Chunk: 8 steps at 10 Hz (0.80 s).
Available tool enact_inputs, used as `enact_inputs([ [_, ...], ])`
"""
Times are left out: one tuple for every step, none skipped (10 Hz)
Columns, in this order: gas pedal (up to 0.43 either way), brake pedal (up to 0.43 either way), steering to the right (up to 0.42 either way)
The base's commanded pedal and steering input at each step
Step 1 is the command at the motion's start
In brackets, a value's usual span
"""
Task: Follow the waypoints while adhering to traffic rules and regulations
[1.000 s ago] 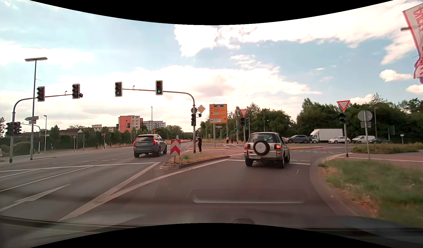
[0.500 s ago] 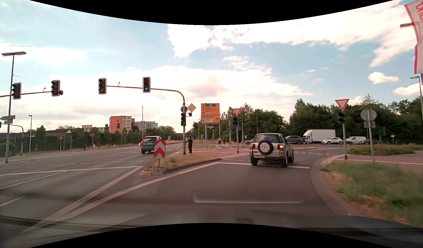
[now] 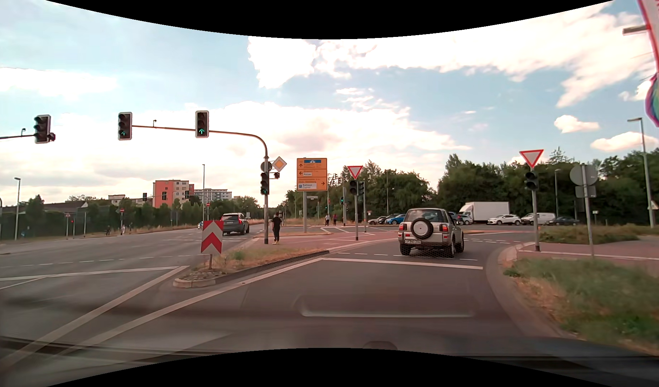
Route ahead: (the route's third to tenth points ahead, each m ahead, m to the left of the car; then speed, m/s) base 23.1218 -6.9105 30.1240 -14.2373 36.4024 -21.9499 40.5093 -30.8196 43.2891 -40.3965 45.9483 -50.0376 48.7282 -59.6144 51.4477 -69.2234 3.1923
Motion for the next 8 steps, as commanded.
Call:
enact_inputs([
  [0.209,0.0,0.122],
  [0.209,0.0,0.122],
  [0.22,0.0,0.122],
  [0.22,0.0,0.122],
  [0.22,0.0,0.122],
  [0.228,0.0,0.122],
  [0.228,0.0,0.122],
  [0.228,0.0,0.122],
])
